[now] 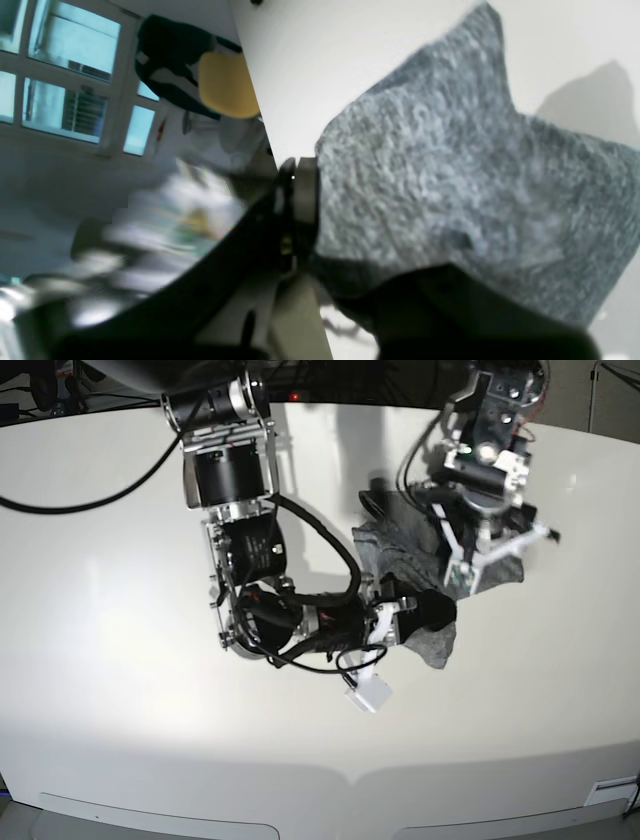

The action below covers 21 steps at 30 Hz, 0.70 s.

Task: Fold the T-shirt properly
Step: 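Lift the folded bundle with both grippers and fold it over onto itself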

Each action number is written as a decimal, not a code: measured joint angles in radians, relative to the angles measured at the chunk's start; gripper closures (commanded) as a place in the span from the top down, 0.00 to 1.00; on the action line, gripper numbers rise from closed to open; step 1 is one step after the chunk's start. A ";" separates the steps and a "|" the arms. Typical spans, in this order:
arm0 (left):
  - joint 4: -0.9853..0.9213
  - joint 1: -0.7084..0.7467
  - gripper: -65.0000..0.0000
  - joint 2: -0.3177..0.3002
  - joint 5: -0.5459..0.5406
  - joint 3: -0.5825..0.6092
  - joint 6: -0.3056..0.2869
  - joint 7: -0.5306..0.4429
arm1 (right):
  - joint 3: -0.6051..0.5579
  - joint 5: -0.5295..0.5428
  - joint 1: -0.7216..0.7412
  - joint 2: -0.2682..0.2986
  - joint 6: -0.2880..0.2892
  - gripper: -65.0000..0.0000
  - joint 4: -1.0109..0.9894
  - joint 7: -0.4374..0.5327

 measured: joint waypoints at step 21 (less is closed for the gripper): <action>-0.247 0.076 0.42 -0.154 -0.006 -0.010 0.076 -0.219 | 0.000 0.000 0.000 0.001 0.000 0.09 0.000 -0.001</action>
